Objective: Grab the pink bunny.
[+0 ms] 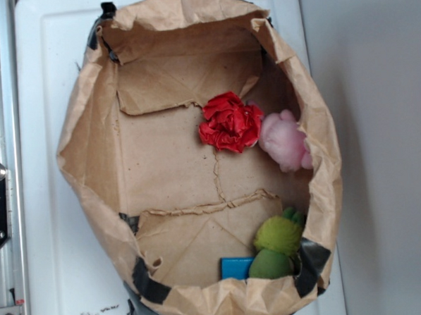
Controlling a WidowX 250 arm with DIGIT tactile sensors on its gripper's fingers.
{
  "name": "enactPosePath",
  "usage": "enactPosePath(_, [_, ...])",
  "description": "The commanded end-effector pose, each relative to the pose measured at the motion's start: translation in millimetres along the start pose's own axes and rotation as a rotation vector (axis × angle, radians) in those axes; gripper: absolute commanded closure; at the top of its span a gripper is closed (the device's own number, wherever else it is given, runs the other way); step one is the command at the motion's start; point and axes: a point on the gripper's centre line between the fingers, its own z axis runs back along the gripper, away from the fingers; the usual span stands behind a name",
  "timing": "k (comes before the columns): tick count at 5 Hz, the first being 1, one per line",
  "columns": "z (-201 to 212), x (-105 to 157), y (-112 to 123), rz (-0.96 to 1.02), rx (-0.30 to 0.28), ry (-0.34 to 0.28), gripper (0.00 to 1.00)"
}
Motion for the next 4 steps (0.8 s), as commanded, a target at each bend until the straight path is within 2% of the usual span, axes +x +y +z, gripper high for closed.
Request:
enactPosePath(1, [0, 0, 0, 0.000, 0.000, 0.000, 0.00])
enactPosePath(2, [-9, 5, 5, 0.000, 0.008, -0.038, 0.00])
enactPosePath(4, [-17, 34, 16, -0.079, 0.002, -0.095, 0.00])
